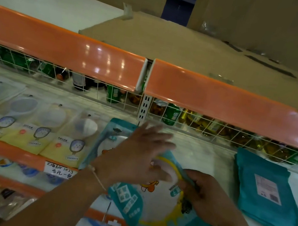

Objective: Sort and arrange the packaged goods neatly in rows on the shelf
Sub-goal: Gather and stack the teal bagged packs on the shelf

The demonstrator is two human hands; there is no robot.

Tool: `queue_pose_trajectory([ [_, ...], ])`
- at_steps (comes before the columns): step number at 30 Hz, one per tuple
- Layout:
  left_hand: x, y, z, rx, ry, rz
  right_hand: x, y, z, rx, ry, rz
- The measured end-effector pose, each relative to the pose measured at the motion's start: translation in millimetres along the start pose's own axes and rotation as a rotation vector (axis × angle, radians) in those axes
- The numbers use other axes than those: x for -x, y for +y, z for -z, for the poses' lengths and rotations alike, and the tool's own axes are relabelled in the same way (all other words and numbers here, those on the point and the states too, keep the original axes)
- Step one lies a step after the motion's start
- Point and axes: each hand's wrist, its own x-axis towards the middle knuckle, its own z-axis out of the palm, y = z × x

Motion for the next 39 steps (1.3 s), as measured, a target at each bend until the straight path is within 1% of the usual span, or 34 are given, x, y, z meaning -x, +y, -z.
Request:
queue_pose_trajectory([
  [1,-8,10,-1,-0.051,-0.108,-0.036,-3,-2,5,0.038,-0.034,0.045],
  [3,-23,27,-2,-0.144,-0.258,-0.009,-4,-6,16,0.041,-0.076,0.108],
  [6,-39,38,1,-0.177,-0.361,0.082,-2,-7,32,-0.001,-0.073,0.113],
  [8,-46,37,-1,-0.077,-0.393,0.077,3,-4,43,-0.056,-0.014,0.049],
  [9,-48,35,-2,-0.008,-0.387,0.075,6,1,49,-0.097,0.061,0.014],
  [11,-48,29,-2,0.104,-0.322,0.086,16,20,61,-0.263,0.243,-0.006],
  [12,-47,25,-2,0.148,-0.270,0.110,22,31,66,-0.420,0.302,0.012],
  [13,-46,20,-3,0.204,-0.210,0.144,27,44,69,-0.616,0.330,0.023],
  [15,-44,9,-6,0.397,-0.082,0.235,34,66,65,-0.994,0.321,-0.019],
  [17,-43,0,-12,0.582,0.042,0.329,33,86,49,-1.186,0.307,-0.062],
  [20,-46,1,-33,0.774,0.215,0.506,30,100,23,-1.289,0.217,-0.102],
  [22,-50,8,-51,0.963,0.313,0.639,26,90,11,-1.178,0.164,-0.119],
  [23,-52,14,-60,1.055,0.344,0.707,24,85,6,-1.115,0.166,-0.140],
  [24,-55,18,-71,1.120,0.363,0.776,20,81,2,-1.065,0.212,-0.191],
  [25,-56,23,-81,1.124,0.363,0.841,15,80,-2,-1.033,0.280,-0.250],
  [26,-58,27,-90,1.056,0.344,0.889,11,82,-5,-1.018,0.343,-0.297],
  [28,-60,30,-104,0.870,0.301,0.904,4,88,-9,-0.983,0.420,-0.369],
  [30,-60,28,-111,0.702,0.284,0.860,4,96,-11,-0.959,0.446,-0.442],
  [32,-56,24,-114,0.463,0.289,0.814,5,104,-12,-0.944,0.457,-0.509],
  [35,-46,20,-119,0.097,0.361,0.706,3,115,-17,-0.858,0.464,-0.578],
  [37,-37,10,-124,-0.026,0.415,0.614,0,116,-21,-0.790,0.445,-0.595],
  [39,-30,-4,-128,-0.066,0.438,0.554,-4,116,-28,-0.737,0.413,-0.614],
])
